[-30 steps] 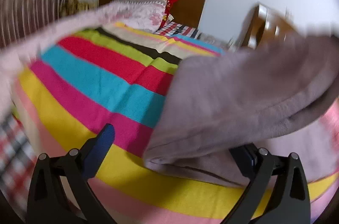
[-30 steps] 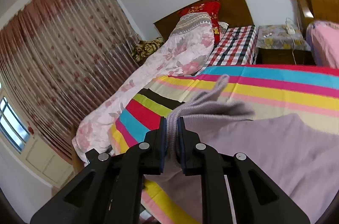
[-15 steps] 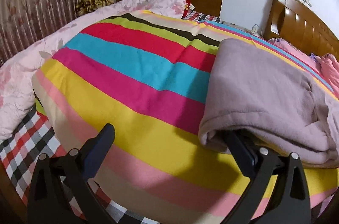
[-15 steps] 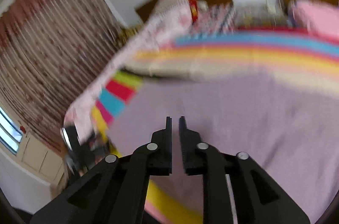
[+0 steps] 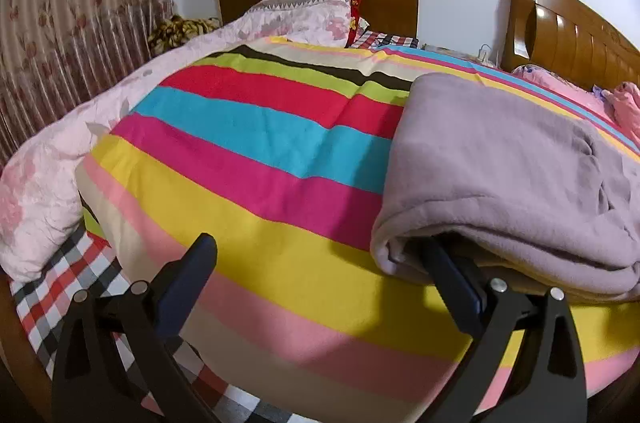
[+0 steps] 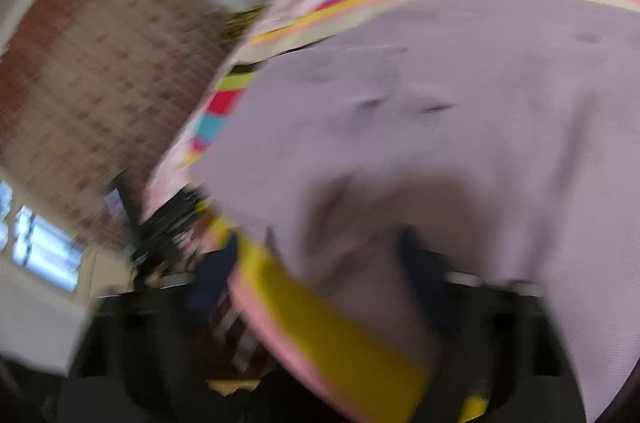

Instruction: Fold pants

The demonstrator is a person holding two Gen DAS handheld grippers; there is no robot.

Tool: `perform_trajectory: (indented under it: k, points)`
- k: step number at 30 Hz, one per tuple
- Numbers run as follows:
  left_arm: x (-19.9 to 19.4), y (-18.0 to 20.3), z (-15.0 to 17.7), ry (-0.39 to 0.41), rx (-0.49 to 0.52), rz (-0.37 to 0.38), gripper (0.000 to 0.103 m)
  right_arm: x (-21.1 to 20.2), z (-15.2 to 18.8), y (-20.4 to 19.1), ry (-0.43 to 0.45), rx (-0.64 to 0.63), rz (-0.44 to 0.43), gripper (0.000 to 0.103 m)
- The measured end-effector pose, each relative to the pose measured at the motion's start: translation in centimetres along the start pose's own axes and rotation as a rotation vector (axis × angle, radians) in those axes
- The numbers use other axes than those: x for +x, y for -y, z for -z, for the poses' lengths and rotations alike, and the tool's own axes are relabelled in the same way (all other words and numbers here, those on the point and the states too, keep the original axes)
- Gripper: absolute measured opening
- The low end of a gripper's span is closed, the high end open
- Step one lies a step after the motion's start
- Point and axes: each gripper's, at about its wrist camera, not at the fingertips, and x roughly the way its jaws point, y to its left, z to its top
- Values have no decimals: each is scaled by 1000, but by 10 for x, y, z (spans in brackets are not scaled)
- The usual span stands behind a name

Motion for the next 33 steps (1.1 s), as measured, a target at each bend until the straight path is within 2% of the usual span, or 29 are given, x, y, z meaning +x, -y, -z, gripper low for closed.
perform_trajectory:
  k: [3,8,9,11,12,14,17,22,24,27,28,30,33]
  points:
    - [2,-5,0,0,-16,23,102,6,-7,-3,-13,43,24,92]
    - [2,-6,0,-1,-32,42,101,14,-20,6,-48,159,-3,94]
    - [2,-6,0,2,-36,45,101,17,-21,6,-51,160,-19,78]
    - [3,-7,1,3,-49,53,102,33,-25,7,-87,184,-88,54]
    - [3,-8,1,2,-57,59,102,43,-26,8,-94,196,-87,46]
    - [4,-10,1,-5,-62,69,102,44,-30,11,-74,191,-77,39]
    - [2,-7,0,-7,-41,64,101,40,-33,9,-28,162,-21,19]
    - [-3,-1,-4,4,30,14,102,18,-37,-24,83,-31,61,16]
    - [-8,2,-7,7,58,-19,101,5,-45,-36,133,-79,85,16]
    - [-14,6,-8,11,96,-27,102,-23,-52,-43,203,-146,137,16]
    - [-14,9,-6,3,108,-19,102,-27,-51,-38,199,-143,136,16]
    - [-10,11,-3,-7,110,-29,102,-18,-48,-19,134,-102,125,16]
    - [-3,-1,-4,-40,32,20,102,16,-30,15,28,-3,133,17]
